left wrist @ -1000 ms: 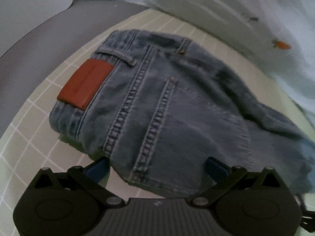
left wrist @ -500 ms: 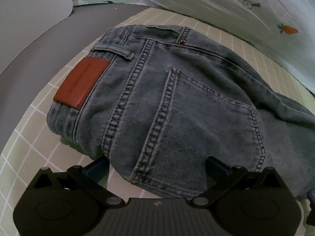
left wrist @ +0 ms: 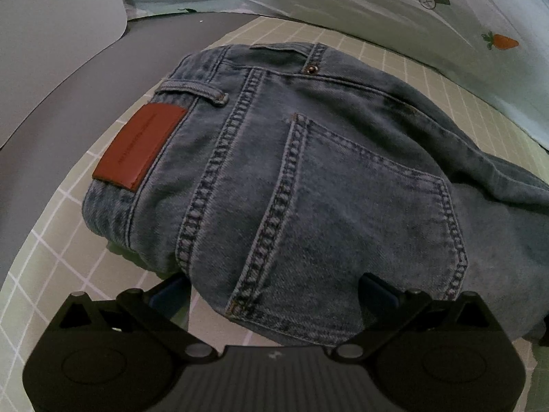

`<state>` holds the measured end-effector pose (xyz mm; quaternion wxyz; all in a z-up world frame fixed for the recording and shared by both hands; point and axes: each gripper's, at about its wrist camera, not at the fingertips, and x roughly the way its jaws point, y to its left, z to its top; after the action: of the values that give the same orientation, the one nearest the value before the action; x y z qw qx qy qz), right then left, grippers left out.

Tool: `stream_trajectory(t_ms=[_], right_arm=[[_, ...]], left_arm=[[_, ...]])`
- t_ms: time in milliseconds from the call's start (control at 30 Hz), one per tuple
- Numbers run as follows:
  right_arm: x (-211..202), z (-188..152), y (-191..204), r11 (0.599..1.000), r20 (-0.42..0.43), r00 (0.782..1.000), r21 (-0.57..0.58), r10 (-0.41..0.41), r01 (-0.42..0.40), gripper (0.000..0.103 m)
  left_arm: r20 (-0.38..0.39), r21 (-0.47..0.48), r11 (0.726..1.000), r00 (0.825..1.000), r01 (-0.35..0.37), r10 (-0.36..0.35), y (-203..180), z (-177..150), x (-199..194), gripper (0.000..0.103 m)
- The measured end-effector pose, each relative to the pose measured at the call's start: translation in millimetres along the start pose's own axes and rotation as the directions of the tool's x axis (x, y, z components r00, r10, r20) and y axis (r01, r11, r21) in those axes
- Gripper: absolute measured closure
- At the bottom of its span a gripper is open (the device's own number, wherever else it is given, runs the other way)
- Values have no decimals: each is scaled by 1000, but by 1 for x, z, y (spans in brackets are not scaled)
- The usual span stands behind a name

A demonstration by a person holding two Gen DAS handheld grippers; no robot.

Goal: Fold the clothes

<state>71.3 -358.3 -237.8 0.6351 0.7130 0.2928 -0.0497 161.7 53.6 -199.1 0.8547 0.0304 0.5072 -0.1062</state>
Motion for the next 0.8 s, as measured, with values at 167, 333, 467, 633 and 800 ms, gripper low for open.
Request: stream_trajectory(t_ms=[167, 333, 467, 633, 800], right_arm=[[24, -21, 0, 998, -196, 979, -12, 51, -54, 0], [24, -41, -20, 996, -233, 969, 52, 86, -76, 0], [16, -46, -33, 987, -249, 960, 123, 130, -102, 1], [12, -73, -38, 999, -355, 934, 31, 24, -13, 13], [-14, -72, 4, 971, -270, 959, -239, -82, 16, 12]], left_arm=[[-7, -25, 999, 1000, 29, -29, 3, -3, -3, 0], [0, -91, 992, 996, 90, -90, 18, -6, -7, 0], [20, -221, 969, 994, 108, -107, 47, -11, -14, 0], [35, -355, 934, 998, 53, -43, 84, -19, -23, 0], [76, -365, 931, 997, 2, 27, 108, -25, -45, 1]])
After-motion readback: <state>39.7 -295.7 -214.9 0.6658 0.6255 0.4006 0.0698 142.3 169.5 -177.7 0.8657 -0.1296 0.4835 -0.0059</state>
